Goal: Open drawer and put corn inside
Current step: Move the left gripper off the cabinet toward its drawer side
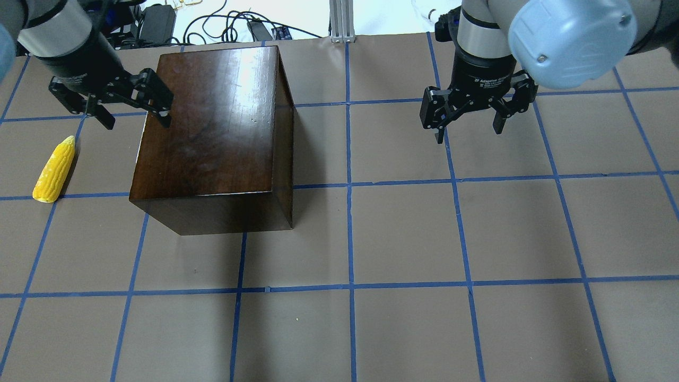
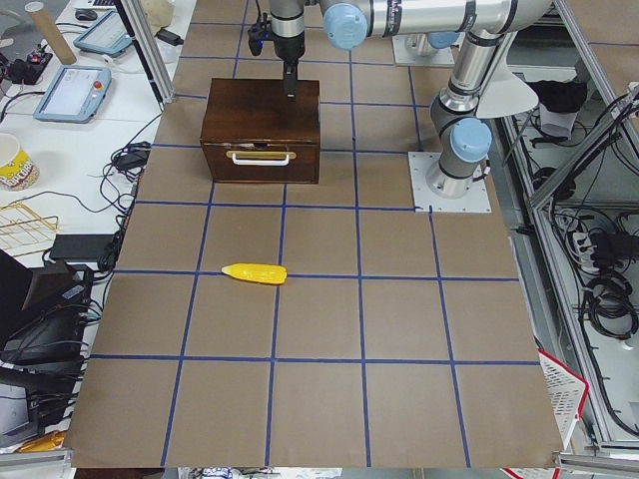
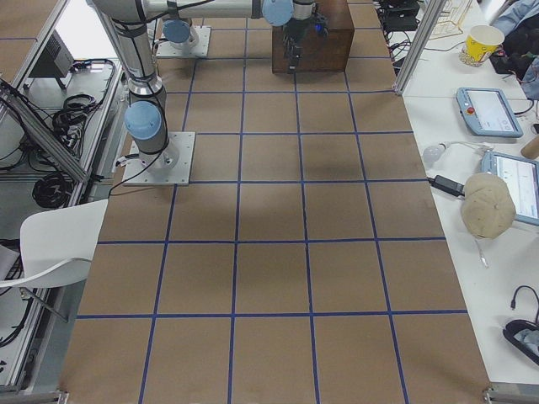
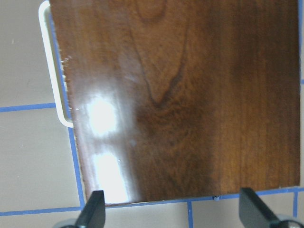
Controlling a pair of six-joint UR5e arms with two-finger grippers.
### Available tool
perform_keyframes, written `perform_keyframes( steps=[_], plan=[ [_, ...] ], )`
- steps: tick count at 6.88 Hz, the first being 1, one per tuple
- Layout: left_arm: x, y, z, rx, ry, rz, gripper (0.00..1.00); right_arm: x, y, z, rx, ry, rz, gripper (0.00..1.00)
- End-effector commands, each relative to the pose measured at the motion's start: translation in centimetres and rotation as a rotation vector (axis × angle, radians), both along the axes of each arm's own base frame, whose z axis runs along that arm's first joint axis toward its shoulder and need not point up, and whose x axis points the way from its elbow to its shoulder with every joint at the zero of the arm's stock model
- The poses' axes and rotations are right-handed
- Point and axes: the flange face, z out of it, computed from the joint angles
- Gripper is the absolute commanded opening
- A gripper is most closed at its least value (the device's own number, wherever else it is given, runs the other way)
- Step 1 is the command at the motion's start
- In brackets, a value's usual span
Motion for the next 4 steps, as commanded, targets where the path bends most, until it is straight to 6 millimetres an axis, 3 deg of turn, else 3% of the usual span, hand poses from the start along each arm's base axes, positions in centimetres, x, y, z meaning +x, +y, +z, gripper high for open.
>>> perform_keyframes(
  steps=[1, 3, 4],
  plan=[
    [7.1, -0.2, -0.2, -0.001, 0.003, 0.008, 1.0, 0.0, 0.0, 0.0, 0.0, 0.0, 0.001, 1.0],
    [13.9, -0.2, -0.9, -0.043, 0.065, -0.034, 1.0, 0.0, 0.0, 0.0, 0.0, 0.0, 0.001, 1.0],
    [17.2, -0.3, -2.2, -0.041, 0.077, -0.083, 1.0, 0.0, 0.0, 0.0, 0.0, 0.0, 0.001, 1.0]
  ],
)
